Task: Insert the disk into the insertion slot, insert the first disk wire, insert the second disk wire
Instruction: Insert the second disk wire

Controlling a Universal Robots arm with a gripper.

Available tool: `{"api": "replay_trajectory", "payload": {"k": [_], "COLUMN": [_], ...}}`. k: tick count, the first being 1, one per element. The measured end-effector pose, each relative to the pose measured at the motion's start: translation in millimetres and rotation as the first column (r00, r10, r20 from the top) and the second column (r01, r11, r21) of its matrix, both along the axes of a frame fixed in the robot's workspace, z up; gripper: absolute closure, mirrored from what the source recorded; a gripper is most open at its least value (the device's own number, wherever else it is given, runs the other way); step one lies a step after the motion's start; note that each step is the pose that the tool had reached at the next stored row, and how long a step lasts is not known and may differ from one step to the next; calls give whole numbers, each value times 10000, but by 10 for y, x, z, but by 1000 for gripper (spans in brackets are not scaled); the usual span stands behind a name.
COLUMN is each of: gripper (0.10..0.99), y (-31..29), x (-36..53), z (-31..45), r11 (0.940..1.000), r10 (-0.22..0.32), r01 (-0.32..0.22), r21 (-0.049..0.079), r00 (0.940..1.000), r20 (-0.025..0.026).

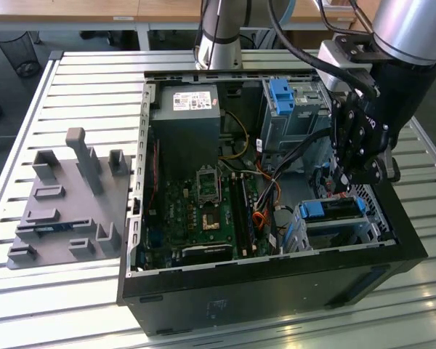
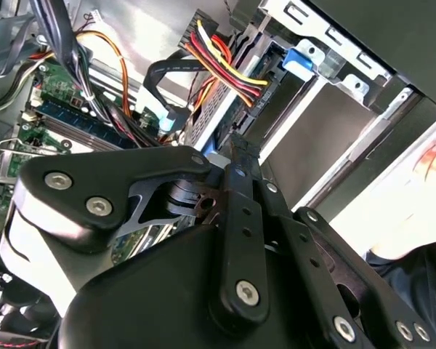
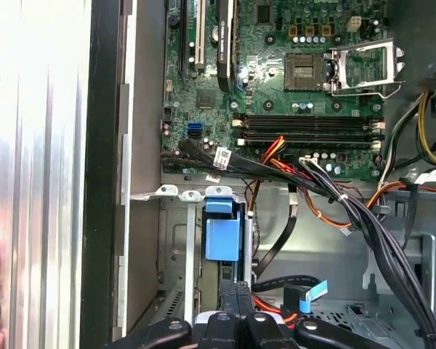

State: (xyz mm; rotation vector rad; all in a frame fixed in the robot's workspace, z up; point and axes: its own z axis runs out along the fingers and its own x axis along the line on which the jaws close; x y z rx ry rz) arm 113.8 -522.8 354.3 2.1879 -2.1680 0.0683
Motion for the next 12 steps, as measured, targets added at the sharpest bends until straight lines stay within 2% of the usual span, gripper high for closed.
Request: {"api": "replay_trajectory", "payload": {"k": [4, 8, 12], "gripper": [980, 980, 980], "y": [43, 116, 159], "x": [-4, -6, -10], "z": [36, 39, 48], "r11": [10000, 10000, 10000], "r10": [0, 4, 31], "r01": [0, -4, -31], "r21": [1, 2, 1], "r00": [10000, 10000, 10000], "r20": [0, 0, 0]}}
